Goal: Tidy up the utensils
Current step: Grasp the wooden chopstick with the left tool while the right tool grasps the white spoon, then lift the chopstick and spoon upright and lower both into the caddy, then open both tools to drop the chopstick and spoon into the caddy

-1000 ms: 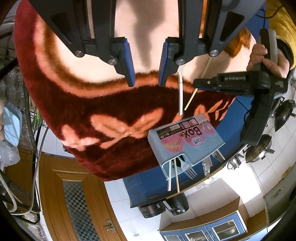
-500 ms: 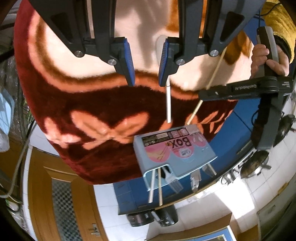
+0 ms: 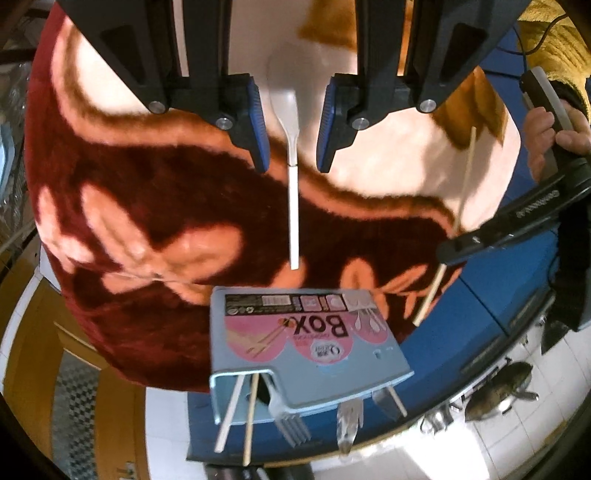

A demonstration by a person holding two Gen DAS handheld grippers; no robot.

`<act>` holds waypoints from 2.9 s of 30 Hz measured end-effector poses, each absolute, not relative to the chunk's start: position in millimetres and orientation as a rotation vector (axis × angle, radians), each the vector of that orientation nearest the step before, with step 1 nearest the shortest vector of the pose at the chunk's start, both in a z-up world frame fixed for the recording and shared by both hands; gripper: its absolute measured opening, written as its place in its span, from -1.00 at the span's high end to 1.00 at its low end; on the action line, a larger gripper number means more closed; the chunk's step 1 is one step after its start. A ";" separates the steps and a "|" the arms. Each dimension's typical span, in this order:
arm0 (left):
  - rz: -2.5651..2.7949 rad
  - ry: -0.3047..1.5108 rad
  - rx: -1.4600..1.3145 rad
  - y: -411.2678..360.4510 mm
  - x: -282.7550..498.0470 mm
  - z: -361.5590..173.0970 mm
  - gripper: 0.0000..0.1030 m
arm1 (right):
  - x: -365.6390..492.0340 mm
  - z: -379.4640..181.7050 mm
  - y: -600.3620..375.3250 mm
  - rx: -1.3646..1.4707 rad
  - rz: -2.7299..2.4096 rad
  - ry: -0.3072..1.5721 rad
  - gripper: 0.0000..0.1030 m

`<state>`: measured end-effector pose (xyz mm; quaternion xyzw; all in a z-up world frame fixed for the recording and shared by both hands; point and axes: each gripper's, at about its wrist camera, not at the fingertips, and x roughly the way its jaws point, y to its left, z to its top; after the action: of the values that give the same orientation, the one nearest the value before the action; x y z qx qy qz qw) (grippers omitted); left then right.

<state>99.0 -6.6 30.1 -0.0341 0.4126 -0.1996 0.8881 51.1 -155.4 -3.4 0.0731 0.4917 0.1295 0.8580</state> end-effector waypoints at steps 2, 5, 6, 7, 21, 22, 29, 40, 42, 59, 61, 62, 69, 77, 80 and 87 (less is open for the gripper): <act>-0.411 0.846 -0.072 -2.8 98.2 31.5 0.92 | 59.2 -6.4 -150.9 0.139 0.275 1.066 0.44; -0.408 0.825 -0.072 1.3 97.6 34.4 0.92 | 70.9 -10.5 -145.9 0.126 0.287 1.119 0.44; -0.408 0.815 -0.072 2.7 97.6 35.9 0.92 | 74.4 -11.0 -144.5 0.118 0.288 1.133 0.44; -0.408 0.807 -0.072 3.9 97.5 37.2 0.92 | 77.8 -10.9 -142.9 0.107 0.287 1.145 0.44; -0.421 0.749 -0.111 3.0 106.2 46.7 0.92 | 115.5 -18.6 -133.5 0.052 0.330 1.289 0.78; -0.423 0.740 -0.115 1.8 107.6 48.4 0.92 | 113.7 -18.9 -134.3 0.044 0.325 1.285 0.83; -0.438 0.683 -0.145 -2.9 113.9 63.8 0.92 | 95.1 -9.2 -152.2 0.174 0.343 1.155 0.85; -0.404 0.547 -0.182 -1.9 131.8 96.4 0.92 | 69.2 34.0 -179.3 0.308 0.340 0.812 0.85; -0.400 0.532 -0.193 -0.4 138.5 102.3 0.92 | 68.4 40.5 -183.2 0.317 0.341 0.771 0.85; -0.305 0.242 -0.184 -15.1 185.9 149.5 0.92 | 78.3 69.3 -203.7 0.382 0.304 0.557 0.85; -0.301 0.215 -0.199 -17.2 191.7 147.5 0.92 | 81.4 70.1 -205.4 0.381 0.299 0.547 0.85; -0.303 0.206 -0.206 -17.9 194.2 146.9 0.92 | 82.4 70.2 -206.0 0.381 0.297 0.541 0.85; -0.269 0.171 -0.215 -21.0 208.4 124.3 0.92 | 92.0 75.4 -210.5 0.360 0.270 0.485 0.85; -0.245 0.132 -0.171 -26.4 202.3 101.6 0.92 | 118.7 98.2 -213.4 0.297 0.175 0.354 0.85; -0.244 0.127 -0.168 -25.9 202.1 96.3 0.92 | 136.1 97.5 -214.3 0.297 0.143 0.320 0.85; -0.255 0.137 -0.156 -28.3 200.9 89.2 0.92 | 167.6 83.9 -205.8 0.285 0.138 0.288 0.85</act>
<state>200.9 -28.3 89.2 -0.0777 0.0684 -0.1267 0.9865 167.6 -205.8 83.9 0.1415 0.1427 0.0684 0.9772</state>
